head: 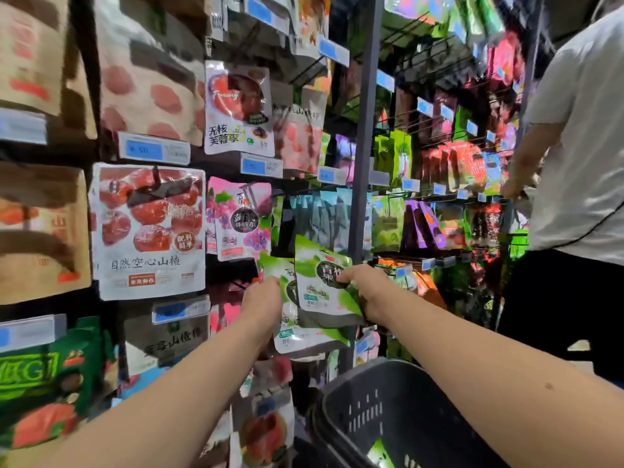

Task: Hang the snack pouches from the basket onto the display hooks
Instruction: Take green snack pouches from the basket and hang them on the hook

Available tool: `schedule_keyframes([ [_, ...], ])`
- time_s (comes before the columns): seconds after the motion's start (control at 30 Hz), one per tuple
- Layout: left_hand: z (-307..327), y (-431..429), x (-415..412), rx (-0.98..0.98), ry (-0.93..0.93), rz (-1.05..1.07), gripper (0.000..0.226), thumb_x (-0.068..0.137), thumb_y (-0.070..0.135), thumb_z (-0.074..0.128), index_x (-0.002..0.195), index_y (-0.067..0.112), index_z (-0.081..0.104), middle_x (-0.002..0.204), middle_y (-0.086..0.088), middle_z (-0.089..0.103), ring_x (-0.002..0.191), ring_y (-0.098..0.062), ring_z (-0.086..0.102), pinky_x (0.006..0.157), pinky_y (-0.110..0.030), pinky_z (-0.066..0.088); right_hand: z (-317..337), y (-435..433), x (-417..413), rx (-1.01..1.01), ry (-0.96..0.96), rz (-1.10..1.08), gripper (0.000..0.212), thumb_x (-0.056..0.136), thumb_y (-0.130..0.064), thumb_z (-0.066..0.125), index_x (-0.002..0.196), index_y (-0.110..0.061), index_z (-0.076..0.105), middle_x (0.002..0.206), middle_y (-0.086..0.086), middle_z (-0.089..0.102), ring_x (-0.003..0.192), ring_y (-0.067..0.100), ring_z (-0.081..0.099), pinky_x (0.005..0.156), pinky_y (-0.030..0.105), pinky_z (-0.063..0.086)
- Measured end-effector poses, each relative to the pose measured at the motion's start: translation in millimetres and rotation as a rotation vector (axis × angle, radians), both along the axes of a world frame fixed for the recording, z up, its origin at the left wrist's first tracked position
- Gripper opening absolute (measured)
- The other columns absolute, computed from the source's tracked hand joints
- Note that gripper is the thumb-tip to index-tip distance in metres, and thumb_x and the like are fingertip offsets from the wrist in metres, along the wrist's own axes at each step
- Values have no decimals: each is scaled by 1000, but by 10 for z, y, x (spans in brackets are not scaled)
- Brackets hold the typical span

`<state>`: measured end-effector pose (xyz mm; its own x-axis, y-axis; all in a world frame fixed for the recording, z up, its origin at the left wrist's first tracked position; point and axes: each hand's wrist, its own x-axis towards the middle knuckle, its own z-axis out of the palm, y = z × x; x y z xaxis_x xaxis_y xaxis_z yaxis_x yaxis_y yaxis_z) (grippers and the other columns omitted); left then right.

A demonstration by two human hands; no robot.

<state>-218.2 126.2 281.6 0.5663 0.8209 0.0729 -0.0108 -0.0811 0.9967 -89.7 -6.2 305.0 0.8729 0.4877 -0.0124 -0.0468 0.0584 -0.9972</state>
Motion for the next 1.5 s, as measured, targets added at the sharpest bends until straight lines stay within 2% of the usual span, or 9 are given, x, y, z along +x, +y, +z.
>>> schedule_keyframes([
  [0.2,57,305,166,29,-37,30,49,100,42,43,119,1,63,106,-22,63,92,-33,59,83,-41,44,18,274,240,-3,-5,94,31,88,2,69,118,8,64,106,26,74,85,39,73,79,53,62],
  [0.33,131,477,355,117,-28,-77,77,83,76,58,114,6,66,81,-3,62,89,-25,66,68,-32,45,1,526,639,44,-63,139,47,85,1,77,128,0,57,107,22,74,87,37,76,77,54,62],
  [0.47,126,679,663,244,-56,-119,44,73,56,84,100,22,76,90,12,78,89,-15,75,80,-32,58,-43,728,1023,63,-167,168,43,81,-8,85,114,-13,58,104,12,74,86,27,75,83,45,61],
  [0.57,162,776,907,355,-65,-72,13,87,36,79,93,25,73,68,17,72,68,-1,70,57,-13,48,88,798,1265,-18,-182,306,50,83,-11,83,126,-4,58,116,15,73,102,30,73,97,51,56],
  [0.63,230,800,1043,433,-66,4,23,86,36,79,100,20,70,79,16,72,77,-1,69,59,-7,45,316,802,1399,-157,-204,398,42,90,-8,75,128,-1,58,121,10,69,114,32,66,108,50,47],
  [0.77,355,832,1310,585,18,183,32,85,45,76,105,26,61,99,10,68,97,-19,64,86,-34,50,676,890,1536,-243,-132,462,93,58,-35,99,133,-1,56,142,15,56,125,33,57,111,47,44],
  [0.87,513,740,1454,644,-29,192,27,87,47,73,102,27,66,93,12,70,92,-20,66,87,-42,54,746,959,1516,-110,-198,271,44,78,-22,89,109,0,66,97,15,72,83,26,68,75,32,56],
  [1.1,549,718,1506,398,-193,185,28,99,40,61,87,16,66,74,3,64,75,-19,58,66,-33,43,826,939,1661,12,-215,102,26,85,-14,82,99,-5,63,93,11,70,77,24,67,64,31,57],
  [1.5,764,964,1416,512,-91,337,35,101,45,55,99,12,68,85,-7,70,71,-23,58,63,-34,43,1152,1240,1960,-29,-368,-7,57,76,-26,87,121,-5,60,113,15,70,99,35,68,95,51,55],
])
